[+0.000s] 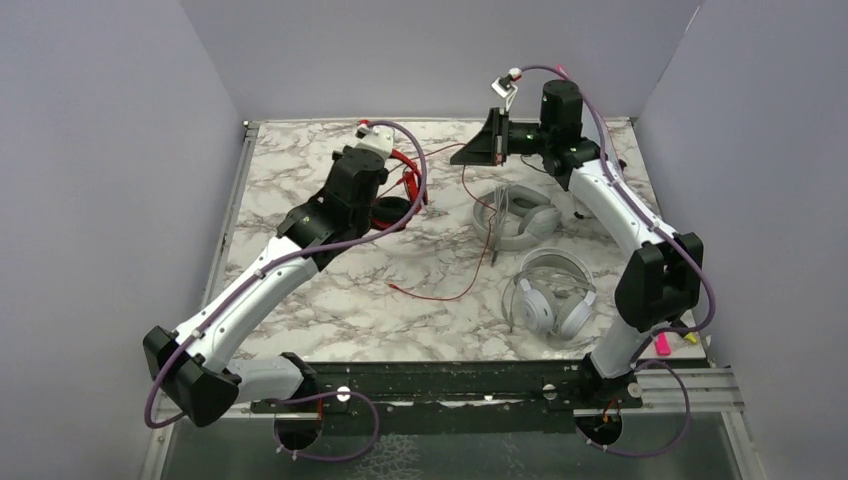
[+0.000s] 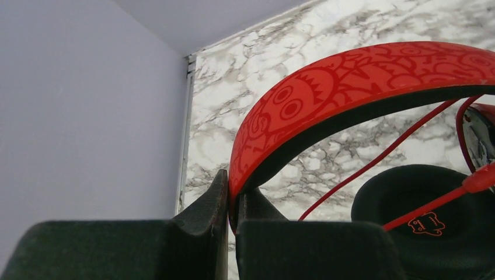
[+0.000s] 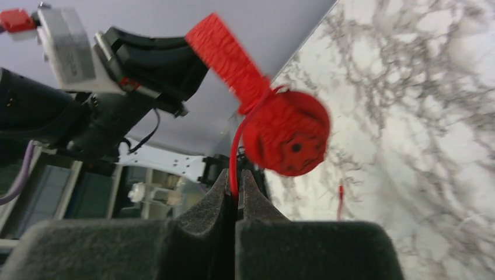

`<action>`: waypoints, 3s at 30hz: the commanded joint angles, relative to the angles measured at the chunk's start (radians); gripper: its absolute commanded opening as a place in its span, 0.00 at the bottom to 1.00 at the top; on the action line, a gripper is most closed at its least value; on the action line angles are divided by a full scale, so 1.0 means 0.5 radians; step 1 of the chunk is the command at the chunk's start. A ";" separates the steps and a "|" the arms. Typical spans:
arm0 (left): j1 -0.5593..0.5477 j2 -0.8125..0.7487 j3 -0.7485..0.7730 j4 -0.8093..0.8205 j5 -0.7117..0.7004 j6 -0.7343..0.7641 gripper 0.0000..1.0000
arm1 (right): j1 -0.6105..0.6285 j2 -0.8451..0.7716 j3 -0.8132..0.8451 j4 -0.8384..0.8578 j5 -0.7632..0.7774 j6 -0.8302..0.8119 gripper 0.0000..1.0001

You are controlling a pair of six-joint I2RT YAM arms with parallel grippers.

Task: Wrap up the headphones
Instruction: Wrap the headphones cable around the headphones.

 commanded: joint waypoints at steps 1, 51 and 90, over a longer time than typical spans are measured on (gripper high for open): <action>0.016 0.111 0.207 0.222 -0.360 -0.453 0.00 | 0.141 -0.219 -0.213 0.420 0.034 0.523 0.02; 0.016 -0.257 0.954 -0.083 1.374 -1.653 0.00 | 0.449 -0.106 -1.170 2.409 0.040 0.112 0.16; 0.016 -0.064 1.308 -0.277 0.797 -1.926 0.00 | 0.751 0.331 -1.505 3.101 0.287 -0.542 0.99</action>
